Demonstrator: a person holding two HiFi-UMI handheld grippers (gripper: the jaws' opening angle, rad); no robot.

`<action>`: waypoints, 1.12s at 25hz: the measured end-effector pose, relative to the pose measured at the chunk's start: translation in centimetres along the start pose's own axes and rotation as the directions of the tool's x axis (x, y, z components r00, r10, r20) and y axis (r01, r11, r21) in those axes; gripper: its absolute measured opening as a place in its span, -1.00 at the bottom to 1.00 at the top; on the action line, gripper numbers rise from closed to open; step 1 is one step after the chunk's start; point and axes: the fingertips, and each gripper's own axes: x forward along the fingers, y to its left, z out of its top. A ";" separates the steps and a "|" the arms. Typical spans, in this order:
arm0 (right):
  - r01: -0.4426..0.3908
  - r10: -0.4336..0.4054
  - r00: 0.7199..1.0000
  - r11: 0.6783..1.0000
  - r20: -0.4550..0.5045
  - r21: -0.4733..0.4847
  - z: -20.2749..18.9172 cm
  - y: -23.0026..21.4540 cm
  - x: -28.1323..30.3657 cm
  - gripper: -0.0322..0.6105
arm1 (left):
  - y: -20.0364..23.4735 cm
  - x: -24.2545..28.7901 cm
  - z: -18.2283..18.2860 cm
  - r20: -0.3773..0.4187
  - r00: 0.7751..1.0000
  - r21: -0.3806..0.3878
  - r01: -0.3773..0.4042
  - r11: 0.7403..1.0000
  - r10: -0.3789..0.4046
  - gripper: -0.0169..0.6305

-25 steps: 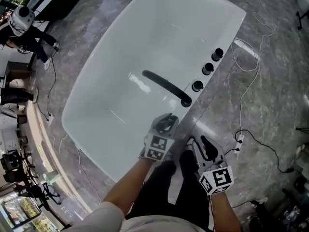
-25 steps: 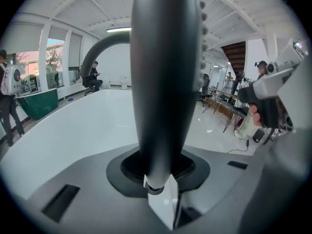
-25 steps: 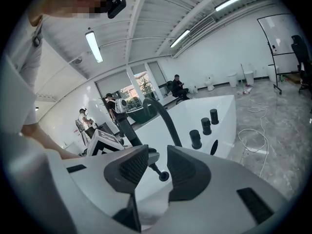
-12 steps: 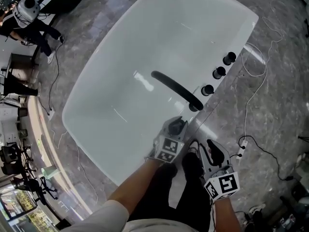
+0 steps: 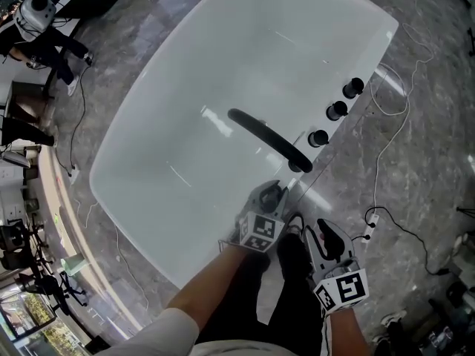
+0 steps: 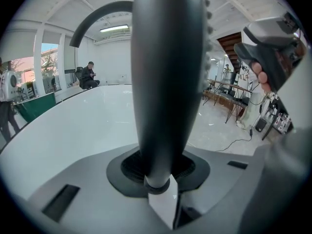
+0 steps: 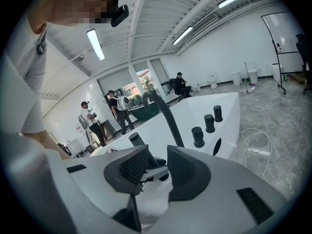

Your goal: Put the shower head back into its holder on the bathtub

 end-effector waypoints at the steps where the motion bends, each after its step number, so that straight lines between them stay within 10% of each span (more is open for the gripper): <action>1: -0.002 0.002 1.000 1.000 -0.001 0.001 0.0 0.1 0.0 -0.51 | 0.0 0.1 -0.4 -0.008 1.000 -0.001 0.000 1.000 0.000 -0.64; 28: -0.046 0.048 0.998 0.997 -0.027 0.063 0.3 1.4 -0.6 -0.51 | 0.1 -3.2 -0.7 -0.027 1.000 -0.018 0.009 1.000 -0.009 -0.31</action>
